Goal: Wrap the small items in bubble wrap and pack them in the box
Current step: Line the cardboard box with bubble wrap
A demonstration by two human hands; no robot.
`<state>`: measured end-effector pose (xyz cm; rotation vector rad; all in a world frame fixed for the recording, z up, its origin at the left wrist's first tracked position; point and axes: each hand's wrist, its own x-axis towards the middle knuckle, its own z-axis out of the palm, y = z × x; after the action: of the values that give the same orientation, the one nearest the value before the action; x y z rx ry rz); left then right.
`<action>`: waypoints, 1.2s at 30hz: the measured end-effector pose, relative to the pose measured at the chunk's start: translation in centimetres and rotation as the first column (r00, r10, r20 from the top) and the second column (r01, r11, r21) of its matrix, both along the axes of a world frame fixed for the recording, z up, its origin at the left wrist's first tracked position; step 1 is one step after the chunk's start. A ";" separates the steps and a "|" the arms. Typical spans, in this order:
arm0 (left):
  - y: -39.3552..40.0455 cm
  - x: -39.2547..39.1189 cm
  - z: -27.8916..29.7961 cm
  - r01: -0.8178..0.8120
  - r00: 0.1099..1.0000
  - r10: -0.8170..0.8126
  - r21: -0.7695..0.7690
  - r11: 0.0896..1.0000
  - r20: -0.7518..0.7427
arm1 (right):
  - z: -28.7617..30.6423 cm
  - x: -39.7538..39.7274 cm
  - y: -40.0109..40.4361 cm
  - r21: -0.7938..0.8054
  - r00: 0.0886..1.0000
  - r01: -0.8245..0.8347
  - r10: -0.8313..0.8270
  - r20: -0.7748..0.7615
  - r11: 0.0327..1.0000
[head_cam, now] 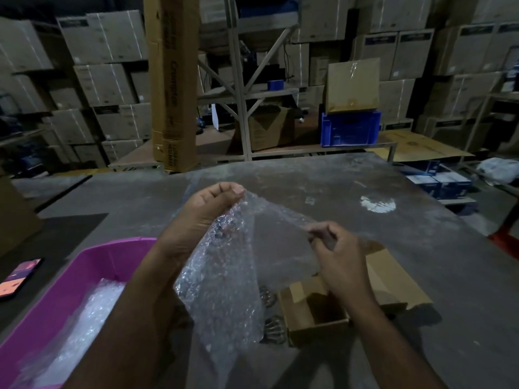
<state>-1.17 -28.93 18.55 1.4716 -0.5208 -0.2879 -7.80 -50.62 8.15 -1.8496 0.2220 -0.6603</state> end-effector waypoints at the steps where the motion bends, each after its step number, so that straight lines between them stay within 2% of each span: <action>1: -0.3 0.3 -0.3 -0.037 0.999 0.035 -0.033 0.999 -0.038 | 0.0 0.0 -1.0 0.003 0.999 0.037 -0.037 0.001 0.999; 4: -1.5 0.9 -0.8 -0.115 0.993 0.112 -0.076 0.990 -0.046 | 0.1 0.0 -3.6 0.061 0.992 0.121 -0.122 0.015 0.991; 7: -1.8 1.9 -1.9 -0.191 0.973 0.183 0.047 0.980 0.139 | 0.9 -0.1 -5.3 0.142 0.987 0.143 -0.151 0.048 0.979; 11: -2.2 1.7 -3.4 -0.307 0.923 0.235 0.215 0.927 0.306 | 1.9 0.4 -6.3 0.150 0.985 0.118 -0.134 0.104 0.982; 15: -3.5 1.0 -5.3 -0.292 0.936 0.195 0.340 0.894 0.292 | 3.5 1.2 -6.3 0.098 0.978 0.094 -0.111 0.178 0.991; 18: -5.7 0.4 -7.0 -0.329 0.903 0.133 0.460 0.825 0.408 | 4.6 1.9 -5.7 0.046 0.968 0.060 -0.069 0.242 0.997; 21: -8.5 0.3 -8.2 -0.373 0.868 0.125 0.465 0.803 0.481 | 5.5 2.6 -4.8 -0.063 0.958 0.007 0.011 0.287 0.998; 23: -9.8 0.8 -8.8 -0.363 0.882 0.157 0.428 0.828 0.443 | 5.9 2.9 -4.6 -0.163 0.951 0.019 0.033 0.309 0.986; 26: -9.8 2.0 -8.7 -0.326 0.928 0.240 0.316 0.891 0.284 | 6.0 2.8 -5.2 -0.321 0.937 0.145 -0.026 0.347 0.936; 30: -8.5 3.5 -6.8 -0.354 0.919 0.281 0.266 0.897 0.276 | 5.2 1.8 -6.3 -0.427 0.910 0.319 -0.147 0.389 0.846; 33: -8.2 4.6 -5.6 -0.386 0.908 0.320 0.244 0.889 0.270 | 3.5 1.0 -4.7 -0.469 0.928 0.308 -0.152 0.341 0.828; 36: -8.0 5.5 -5.1 -0.342 0.933 0.309 0.183 0.922 0.185 | 1.1 0.3 -1.8 -0.530 0.969 0.179 -0.056 0.240 0.829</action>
<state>4.38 -36.89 13.44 1.7702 -0.3642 0.0364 -7.54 -52.38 9.30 -2.3019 -0.0044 -1.0928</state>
